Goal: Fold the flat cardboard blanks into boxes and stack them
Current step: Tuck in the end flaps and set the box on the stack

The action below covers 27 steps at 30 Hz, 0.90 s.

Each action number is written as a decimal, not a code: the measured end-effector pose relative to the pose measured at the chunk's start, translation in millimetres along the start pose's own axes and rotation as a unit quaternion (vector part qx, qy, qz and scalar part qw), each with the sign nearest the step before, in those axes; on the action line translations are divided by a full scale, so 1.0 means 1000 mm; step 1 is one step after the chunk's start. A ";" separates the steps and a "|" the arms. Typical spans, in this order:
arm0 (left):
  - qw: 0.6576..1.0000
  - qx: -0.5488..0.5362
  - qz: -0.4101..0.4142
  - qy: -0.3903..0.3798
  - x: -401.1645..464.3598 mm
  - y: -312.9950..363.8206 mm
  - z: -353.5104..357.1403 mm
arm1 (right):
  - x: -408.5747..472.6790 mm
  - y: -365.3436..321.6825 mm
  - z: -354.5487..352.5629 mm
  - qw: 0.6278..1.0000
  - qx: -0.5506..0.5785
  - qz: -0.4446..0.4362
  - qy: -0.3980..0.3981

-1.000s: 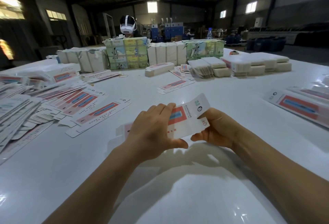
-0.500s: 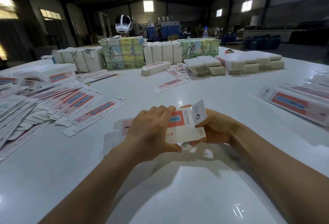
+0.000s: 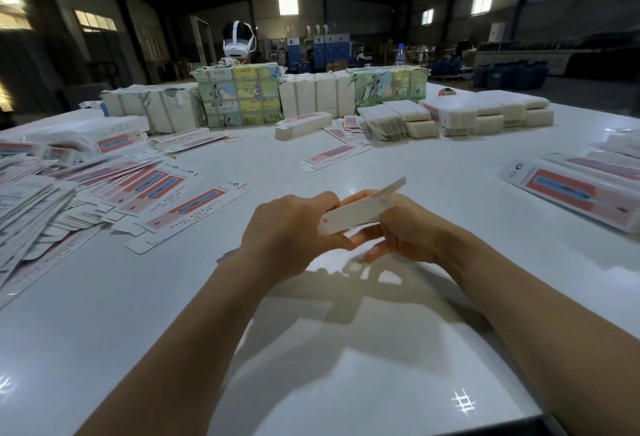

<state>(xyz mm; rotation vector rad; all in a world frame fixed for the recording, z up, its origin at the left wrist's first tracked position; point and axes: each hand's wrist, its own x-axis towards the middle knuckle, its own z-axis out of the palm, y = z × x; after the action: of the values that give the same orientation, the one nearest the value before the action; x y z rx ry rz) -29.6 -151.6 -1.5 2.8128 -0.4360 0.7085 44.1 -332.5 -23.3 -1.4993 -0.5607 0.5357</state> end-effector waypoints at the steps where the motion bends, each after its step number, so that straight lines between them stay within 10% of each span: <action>1: 0.999 -0.031 -0.008 -0.010 0.001 -0.001 -0.003 | 0.000 0.000 -0.001 1.000 -0.008 -0.017 -0.001; 7: 0.982 -0.160 -0.066 -0.073 0.008 -0.003 -0.014 | 0.004 0.001 0.003 0.995 0.057 -0.082 -0.022; 12: 0.981 0.161 0.004 0.109 0.005 0.001 0.001 | 0.011 0.002 0.005 0.980 0.141 0.005 0.141; 18: 0.947 0.307 0.006 0.093 0.003 -0.003 0.022 | 0.008 -0.002 0.015 0.966 0.162 0.124 0.158; 27: 0.988 0.082 -0.130 0.001 0.006 -0.027 0.019 | 0.003 -0.009 0.016 0.963 0.002 -0.012 0.271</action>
<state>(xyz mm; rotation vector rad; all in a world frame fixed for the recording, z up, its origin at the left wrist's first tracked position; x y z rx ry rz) -7.0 -132.9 -18.7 2.9425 -0.0087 0.7187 35.9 -318.6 -14.7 -1.5504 -0.1479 0.0916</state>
